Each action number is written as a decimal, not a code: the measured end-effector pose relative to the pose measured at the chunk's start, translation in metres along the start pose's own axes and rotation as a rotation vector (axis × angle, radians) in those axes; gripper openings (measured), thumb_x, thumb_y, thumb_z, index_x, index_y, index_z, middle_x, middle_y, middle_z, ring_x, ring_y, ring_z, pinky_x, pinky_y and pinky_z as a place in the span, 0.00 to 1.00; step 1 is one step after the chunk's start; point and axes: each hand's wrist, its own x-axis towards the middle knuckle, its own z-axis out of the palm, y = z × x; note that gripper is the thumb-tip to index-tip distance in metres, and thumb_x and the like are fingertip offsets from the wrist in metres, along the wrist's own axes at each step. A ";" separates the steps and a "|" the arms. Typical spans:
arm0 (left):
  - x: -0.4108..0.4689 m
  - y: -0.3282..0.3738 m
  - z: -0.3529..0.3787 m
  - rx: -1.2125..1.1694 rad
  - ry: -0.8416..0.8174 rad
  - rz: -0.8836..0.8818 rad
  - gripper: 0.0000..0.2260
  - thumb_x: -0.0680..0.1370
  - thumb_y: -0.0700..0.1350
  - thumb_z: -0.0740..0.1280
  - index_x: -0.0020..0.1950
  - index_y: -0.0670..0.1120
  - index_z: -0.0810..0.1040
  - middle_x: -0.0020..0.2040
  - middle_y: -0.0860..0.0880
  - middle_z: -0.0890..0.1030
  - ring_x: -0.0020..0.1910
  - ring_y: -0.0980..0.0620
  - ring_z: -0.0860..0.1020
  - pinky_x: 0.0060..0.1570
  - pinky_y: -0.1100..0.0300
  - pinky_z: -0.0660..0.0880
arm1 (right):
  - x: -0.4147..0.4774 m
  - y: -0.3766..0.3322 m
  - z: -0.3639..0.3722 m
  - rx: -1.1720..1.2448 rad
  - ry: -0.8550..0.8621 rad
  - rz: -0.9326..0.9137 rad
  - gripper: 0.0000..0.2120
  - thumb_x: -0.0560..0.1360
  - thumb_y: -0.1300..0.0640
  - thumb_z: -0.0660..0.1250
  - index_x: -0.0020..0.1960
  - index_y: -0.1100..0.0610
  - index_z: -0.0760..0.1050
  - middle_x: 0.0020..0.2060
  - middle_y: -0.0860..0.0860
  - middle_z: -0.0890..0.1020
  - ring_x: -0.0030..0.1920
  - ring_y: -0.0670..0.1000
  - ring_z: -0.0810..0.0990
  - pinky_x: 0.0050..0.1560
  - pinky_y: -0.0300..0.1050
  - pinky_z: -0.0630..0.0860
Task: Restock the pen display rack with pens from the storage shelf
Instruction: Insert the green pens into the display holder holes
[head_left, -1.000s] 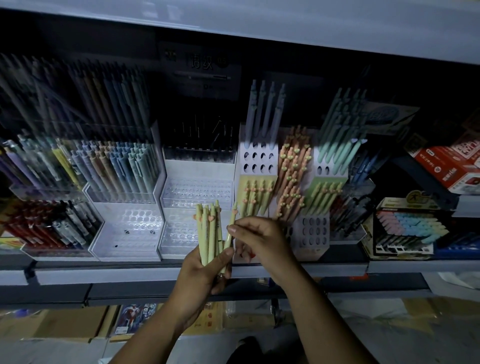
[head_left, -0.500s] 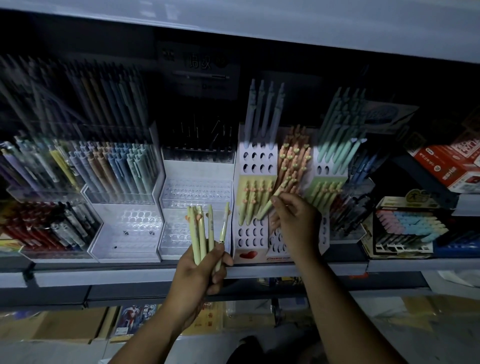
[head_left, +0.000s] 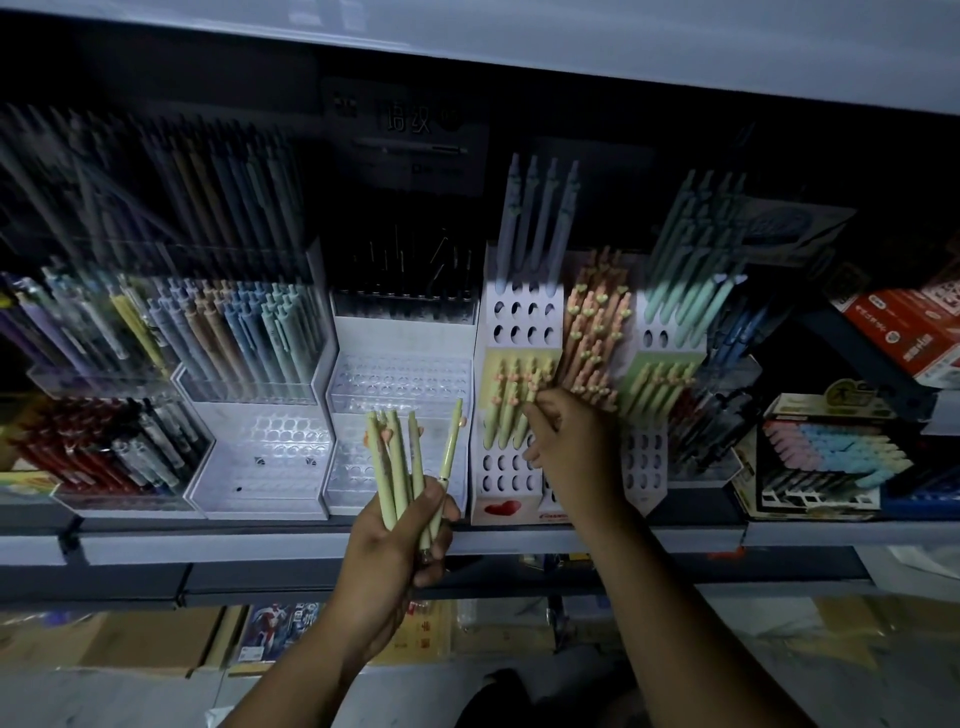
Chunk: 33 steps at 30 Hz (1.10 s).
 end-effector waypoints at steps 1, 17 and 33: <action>0.000 0.000 -0.001 0.011 -0.012 -0.006 0.16 0.81 0.50 0.67 0.51 0.36 0.77 0.35 0.44 0.75 0.28 0.52 0.67 0.25 0.61 0.62 | 0.000 -0.001 0.000 0.002 -0.007 0.013 0.07 0.81 0.57 0.67 0.45 0.58 0.79 0.31 0.51 0.81 0.27 0.42 0.81 0.30 0.51 0.81; 0.005 -0.001 0.002 0.031 -0.014 0.018 0.13 0.81 0.51 0.67 0.47 0.43 0.82 0.40 0.40 0.77 0.33 0.48 0.72 0.29 0.57 0.68 | 0.000 0.004 -0.002 -0.077 -0.169 0.029 0.12 0.82 0.60 0.65 0.40 0.53 0.71 0.31 0.54 0.78 0.32 0.51 0.82 0.30 0.40 0.75; 0.000 0.000 0.008 -0.017 -0.053 0.029 0.10 0.83 0.47 0.65 0.53 0.38 0.75 0.44 0.41 0.80 0.34 0.48 0.72 0.31 0.58 0.69 | -0.020 -0.014 -0.017 0.192 -0.172 0.182 0.06 0.81 0.63 0.66 0.48 0.61 0.82 0.32 0.53 0.83 0.26 0.51 0.81 0.27 0.46 0.77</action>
